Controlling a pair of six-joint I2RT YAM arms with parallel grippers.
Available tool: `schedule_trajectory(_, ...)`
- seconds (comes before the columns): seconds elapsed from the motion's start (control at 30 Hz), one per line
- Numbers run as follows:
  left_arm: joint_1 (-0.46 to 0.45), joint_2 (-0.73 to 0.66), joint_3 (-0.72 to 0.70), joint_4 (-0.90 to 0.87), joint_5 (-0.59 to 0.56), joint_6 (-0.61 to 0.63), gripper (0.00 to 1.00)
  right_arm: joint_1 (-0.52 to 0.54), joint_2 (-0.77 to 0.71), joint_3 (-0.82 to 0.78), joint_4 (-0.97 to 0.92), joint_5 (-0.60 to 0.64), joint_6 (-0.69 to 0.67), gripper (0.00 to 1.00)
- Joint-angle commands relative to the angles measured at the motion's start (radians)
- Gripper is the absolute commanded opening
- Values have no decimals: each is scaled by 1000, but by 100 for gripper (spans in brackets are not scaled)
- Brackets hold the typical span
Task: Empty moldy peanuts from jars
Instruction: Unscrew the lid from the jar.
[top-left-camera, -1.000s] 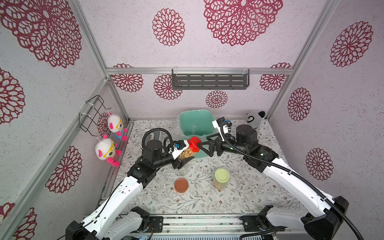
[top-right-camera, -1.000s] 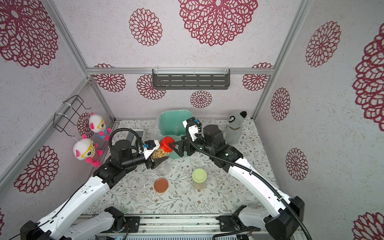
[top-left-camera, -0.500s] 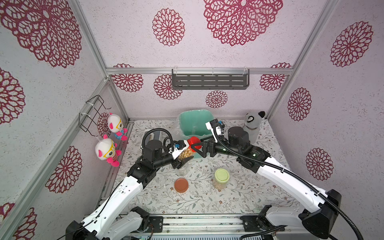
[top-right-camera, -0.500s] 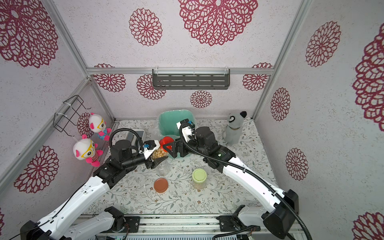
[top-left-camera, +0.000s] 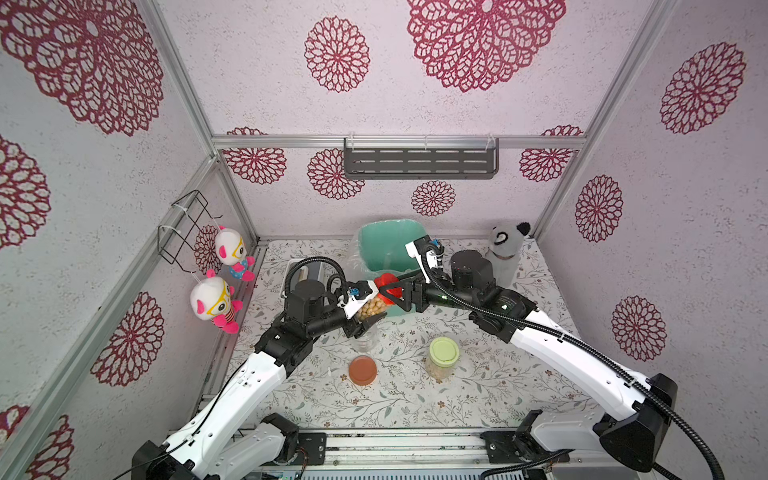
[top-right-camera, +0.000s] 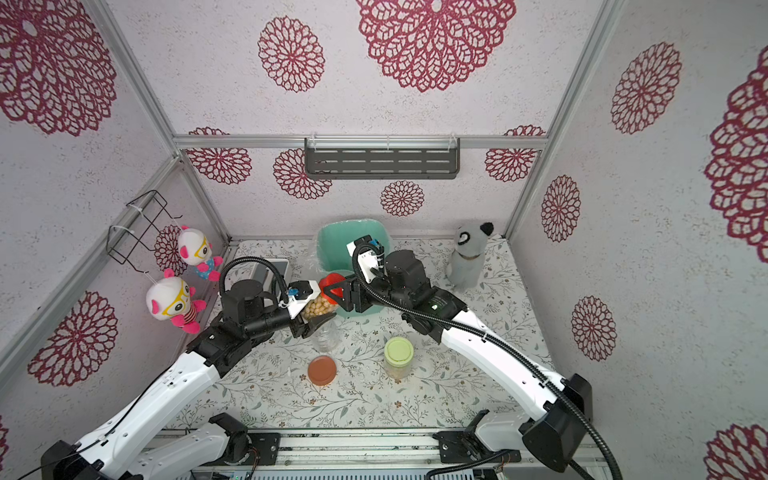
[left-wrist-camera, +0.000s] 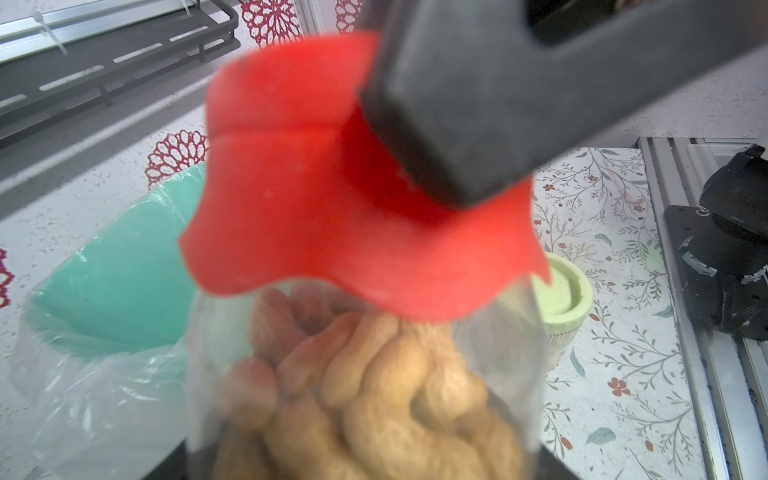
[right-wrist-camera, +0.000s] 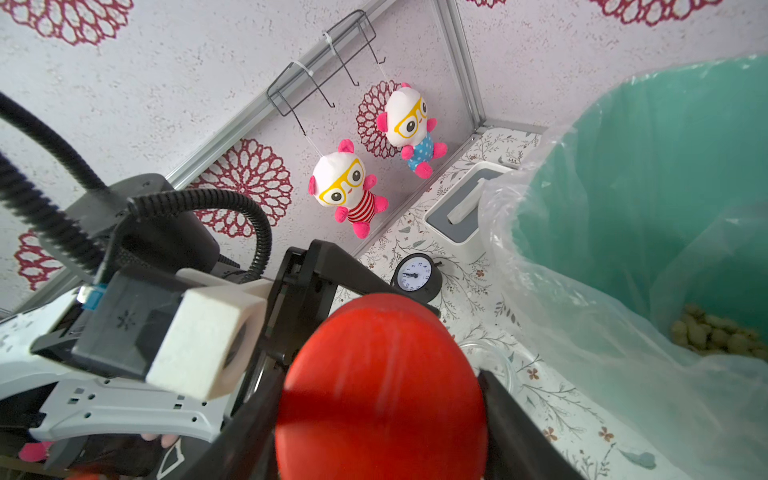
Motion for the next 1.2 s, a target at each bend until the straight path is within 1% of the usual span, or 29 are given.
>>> schedule_trajectory(0.0,2,-8,2,40,7,6,0,-4,-13,19,-31,22,-45,48)
schedule_trajectory(0.13,2,-9,7,28,10,13,0,-12,-25,9,-59,2,-122,30)
schedule_trajectory(0.3,4,4,35,-28,42,39,0,-41,-79,-63,-33,-32,-294,0)
schedule_trajectory(0.37,4,8,42,-39,54,44,0,-59,-103,-95,-9,-64,-361,0)
schedule_trajectory(0.4,7,9,45,-47,65,47,0,-68,-117,-110,0,-97,-412,0)
schedule_trajectory(0.5,12,17,63,-75,108,59,0,-84,-140,-136,6,-143,-537,0)
schedule_trajectory(0.6,19,29,86,-121,151,79,0,-100,-140,-136,-46,-210,-689,0)
schedule_trajectory(0.67,22,35,96,-139,171,88,0,-111,-125,-125,-72,-219,-740,0)
schedule_trajectory(0.77,25,40,103,-149,186,95,0,-125,-85,-67,-161,-245,-816,0)
schedule_trajectory(0.8,24,42,106,-151,188,97,0,-127,-74,-52,-176,-245,-823,8)
schedule_trajectory(0.83,25,42,108,-153,189,99,0,-129,-69,-47,-177,-247,-820,20)
schedule_trajectory(0.87,25,44,111,-155,190,99,0,-129,-67,-46,-168,-259,-815,38)
schedule_trajectory(0.9,25,45,113,-157,189,101,0,-129,-68,-48,-145,-274,-799,52)
schedule_trajectory(0.93,24,46,113,-158,188,100,0,-129,-72,-55,-117,-288,-773,60)
schedule_trajectory(1.0,25,47,110,-155,189,98,0,-129,-77,-67,-38,-311,-687,76)
schedule_trajectory(1.03,24,46,107,-151,189,96,0,-129,-78,-68,-13,-320,-651,81)
schedule_trajectory(1.1,24,44,98,-137,188,85,0,-129,-74,-65,34,-342,-578,87)
schedule_trajectory(1.17,23,41,88,-119,189,72,0,-128,-74,-60,65,-376,-524,99)
